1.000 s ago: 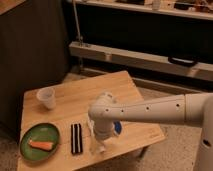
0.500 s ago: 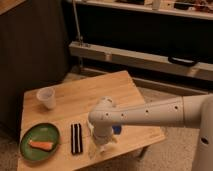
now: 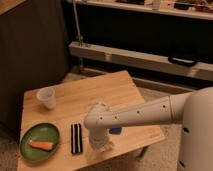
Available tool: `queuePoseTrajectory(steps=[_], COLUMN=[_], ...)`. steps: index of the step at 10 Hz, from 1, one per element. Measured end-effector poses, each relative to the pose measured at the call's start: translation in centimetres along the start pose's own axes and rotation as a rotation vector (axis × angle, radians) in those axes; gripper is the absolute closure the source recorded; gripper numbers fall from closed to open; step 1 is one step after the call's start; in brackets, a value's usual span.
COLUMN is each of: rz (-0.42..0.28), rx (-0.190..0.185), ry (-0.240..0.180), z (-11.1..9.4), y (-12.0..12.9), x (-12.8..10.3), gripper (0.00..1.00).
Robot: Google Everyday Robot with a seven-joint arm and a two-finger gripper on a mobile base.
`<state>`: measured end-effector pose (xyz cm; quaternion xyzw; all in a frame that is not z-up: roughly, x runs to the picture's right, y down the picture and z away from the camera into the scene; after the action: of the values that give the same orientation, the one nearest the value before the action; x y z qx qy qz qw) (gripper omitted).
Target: Stand the bottle upright
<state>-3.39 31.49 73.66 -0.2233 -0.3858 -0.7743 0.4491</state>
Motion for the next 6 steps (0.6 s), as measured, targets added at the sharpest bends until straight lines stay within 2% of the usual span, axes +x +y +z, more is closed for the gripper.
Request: queuePoseTrajectory(steps=[1,2,4,6], rz=[0.004,0.005,0.014,0.037], rx=[0.001,0.001,-0.001,-0.02], ry=[-0.002,-0.003,-0.004,0.013], z=[0.16,0.23,0.41,0.09], y=[0.03,0.02,0.12,0.59], x=[0.04,0.06,0.1,-0.08], gripper=[0.46,0.49,0.51,0.51])
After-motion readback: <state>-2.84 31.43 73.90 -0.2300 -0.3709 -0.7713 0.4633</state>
